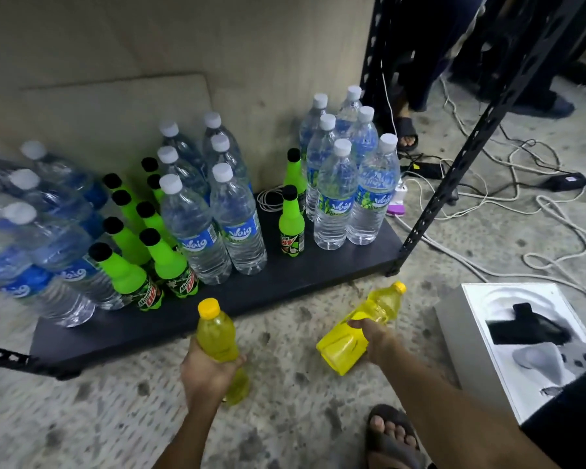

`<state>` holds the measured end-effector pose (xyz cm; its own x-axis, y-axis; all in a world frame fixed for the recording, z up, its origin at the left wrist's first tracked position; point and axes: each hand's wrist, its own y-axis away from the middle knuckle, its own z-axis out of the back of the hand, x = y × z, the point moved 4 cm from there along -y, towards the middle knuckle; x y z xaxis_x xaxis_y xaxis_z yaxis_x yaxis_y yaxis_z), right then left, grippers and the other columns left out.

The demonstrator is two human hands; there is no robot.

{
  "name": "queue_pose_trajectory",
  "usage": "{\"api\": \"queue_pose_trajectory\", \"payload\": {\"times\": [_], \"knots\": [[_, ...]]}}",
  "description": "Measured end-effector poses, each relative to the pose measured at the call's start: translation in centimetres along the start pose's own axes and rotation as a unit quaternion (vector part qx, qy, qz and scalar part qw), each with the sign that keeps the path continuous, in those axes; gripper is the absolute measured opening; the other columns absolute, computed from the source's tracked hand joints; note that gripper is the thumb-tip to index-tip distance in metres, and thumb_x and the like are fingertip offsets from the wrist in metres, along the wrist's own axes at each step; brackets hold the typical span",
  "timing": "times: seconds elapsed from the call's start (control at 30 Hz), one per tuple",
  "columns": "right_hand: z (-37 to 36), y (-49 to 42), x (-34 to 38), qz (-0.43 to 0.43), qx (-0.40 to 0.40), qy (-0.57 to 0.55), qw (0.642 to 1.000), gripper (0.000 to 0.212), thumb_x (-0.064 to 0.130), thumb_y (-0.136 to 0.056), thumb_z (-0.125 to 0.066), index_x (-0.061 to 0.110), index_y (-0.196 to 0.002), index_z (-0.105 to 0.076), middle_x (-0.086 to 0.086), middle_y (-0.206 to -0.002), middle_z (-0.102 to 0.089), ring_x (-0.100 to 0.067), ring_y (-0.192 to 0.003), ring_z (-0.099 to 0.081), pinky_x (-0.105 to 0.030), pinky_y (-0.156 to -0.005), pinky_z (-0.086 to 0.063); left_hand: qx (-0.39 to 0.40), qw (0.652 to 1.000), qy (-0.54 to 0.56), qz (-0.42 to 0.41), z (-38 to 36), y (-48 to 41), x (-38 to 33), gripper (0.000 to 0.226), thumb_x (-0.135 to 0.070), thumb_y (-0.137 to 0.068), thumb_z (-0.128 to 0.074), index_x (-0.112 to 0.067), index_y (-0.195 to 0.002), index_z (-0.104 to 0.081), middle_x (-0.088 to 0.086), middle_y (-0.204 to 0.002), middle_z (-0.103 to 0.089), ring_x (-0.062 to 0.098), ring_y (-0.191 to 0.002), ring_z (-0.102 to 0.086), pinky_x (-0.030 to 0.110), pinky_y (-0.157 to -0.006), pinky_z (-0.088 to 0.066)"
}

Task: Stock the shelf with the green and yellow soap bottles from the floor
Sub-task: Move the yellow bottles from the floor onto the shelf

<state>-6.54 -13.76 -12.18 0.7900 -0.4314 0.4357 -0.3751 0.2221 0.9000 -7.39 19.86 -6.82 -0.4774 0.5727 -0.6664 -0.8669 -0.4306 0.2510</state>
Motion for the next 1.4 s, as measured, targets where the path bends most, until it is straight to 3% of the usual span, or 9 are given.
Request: {"api": "queue_pose_trajectory", "payload": {"times": [0.07, 0.2, 0.33, 0.47, 0.63, 0.8, 0.97, 1.17, 1.4], "knots": [[0.3, 1.1, -0.7, 0.049, -0.022, -0.036, 0.998, 0.054, -0.001, -0.084, -0.071, -0.005, -0.134, -0.049, -0.025, -0.121, -0.063, -0.041, -0.089, -0.064, -0.054, -0.082, -0.052, 0.02, 1.0, -0.006, 0.012, 0.2, 0.4, -0.7, 0.077, -0.025, -0.05, -0.096, -0.016, -0.118, -0.061, 0.014, -0.103, -0.071, 0.038, -0.093, -0.066, 0.037, -0.074, -0.053], [1.2, 4.9, 0.5, 0.145, -0.058, -0.046, 0.987, 0.054, -0.004, -0.067, -0.084, -0.001, -0.115, -0.061, -0.024, -0.106, -0.069, -0.041, -0.095, -0.069, -0.061, -0.085, -0.054, 0.041, 0.998, 0.0, 0.044, 1.5, 2.8, -3.2, 0.072, -0.024, -0.044, -0.097, -0.015, -0.109, -0.068, 0.016, -0.1, -0.072, 0.037, -0.091, -0.067, 0.035, -0.072, -0.054], [1.8, 10.7, 3.5, 0.241, -0.06, -0.014, 0.968, 0.052, 0.002, -0.057, -0.091, 0.002, -0.104, -0.068, -0.019, -0.096, -0.073, -0.034, -0.086, -0.071, -0.049, -0.076, -0.059, 0.052, 0.998, 0.027, 0.008, 4.5, 5.7, -7.7, 0.067, -0.03, -0.038, -0.096, -0.018, -0.098, -0.07, 0.009, -0.097, -0.074, 0.029, -0.093, -0.069, 0.026, -0.068, -0.05], [1.9, 18.0, 7.6, 0.335, -0.018, 0.032, 0.941, 0.056, 0.006, -0.055, -0.094, 0.009, -0.104, -0.068, -0.012, -0.093, -0.076, -0.03, -0.085, -0.072, -0.042, -0.075, -0.058, 0.054, 0.995, 0.054, -0.061, 9.2, 8.2, -14.5, 0.072, -0.042, -0.029, -0.096, -0.019, -0.093, -0.071, 0.004, -0.092, -0.076, 0.023, -0.086, -0.07, 0.028, -0.072, -0.057], [3.1, 28.7, 13.8, 0.463, 0.016, 0.066, 0.884, 0.07, 0.012, -0.048, -0.098, 0.017, -0.11, -0.066, 0.002, -0.085, -0.078, -0.022, -0.083, -0.074, -0.047, -0.084, -0.058, 0.027, 0.975, 0.065, -0.209, 17.8, 12.0, -24.5, 0.074, -0.052, -0.028, -0.095, -0.023, -0.09, -0.069, -0.007, -0.086, -0.074, 0.017, -0.087, -0.07, 0.036, -0.077, -0.06], [4.3, 40.2, 18.6, 0.565, 0.028, 0.073, 0.821, 0.065, 0.024, -0.046, -0.099, 0.021, -0.103, -0.069, 0.004, -0.089, -0.078, -0.02, -0.085, -0.075, -0.049, -0.086, -0.058, -0.038, 0.942, 0.103, -0.316, 27.5, 16.5, -32.3, 0.064, -0.057, -0.027, -0.09, -0.03, -0.08, -0.068, -0.015, -0.075, -0.073, 0.003, -0.075, -0.068, 0.025, -0.067, -0.057], [3.3, 50.4, 21.4, 0.635, 0.042, 0.067, 0.768, 0.059, 0.027, -0.047, -0.099, 0.024, -0.098, -0.069, 0.01, -0.086, -0.077, -0.012, -0.081, -0.075, -0.043, -0.08, -0.06, -0.082, 0.915, 0.167, -0.359, 35.6, 18.1, -38.4, 0.064, -0.061, -0.019, -0.09, -0.034, -0.075, -0.073, -0.024, -0.068, -0.072, -0.006, -0.069, -0.068, 0.021, -0.061, -0.055], [-2.0, 60.9, 24.9, 0.714, 0.009, 0.074, 0.696, 0.063, 0.038, -0.051, -0.096, 0.031, -0.103, -0.061, 0.009, -0.098, -0.073, -0.018, -0.097, -0.068, -0.043, -0.09, -0.055, -0.112, 0.912, 0.186, -0.349, 42.9, 16.3, -46.7, 0.072, -0.055, -0.02, -0.095, -0.022, -0.08, -0.073, -0.005, -0.075, -0.075, 0.019, -0.077, -0.072, 0.041, -0.069, -0.062], [-9.1, 64.9, 29.9, 0.743, -0.079, 0.079, 0.659, 0.076, 0.043, -0.056, -0.093, 0.014, -0.118, -0.06, -0.002, -0.102, -0.068, -0.027, -0.101, -0.064, -0.048, -0.091, -0.054, -0.132, 0.919, 0.199, -0.313, 44.2, 10.2, -54.1, 0.071, -0.04, -0.032, -0.097, -0.025, -0.096, -0.071, -0.003, -0.093, -0.071, 0.021, -0.089, -0.065, 0.021, -0.057, -0.045]]}}
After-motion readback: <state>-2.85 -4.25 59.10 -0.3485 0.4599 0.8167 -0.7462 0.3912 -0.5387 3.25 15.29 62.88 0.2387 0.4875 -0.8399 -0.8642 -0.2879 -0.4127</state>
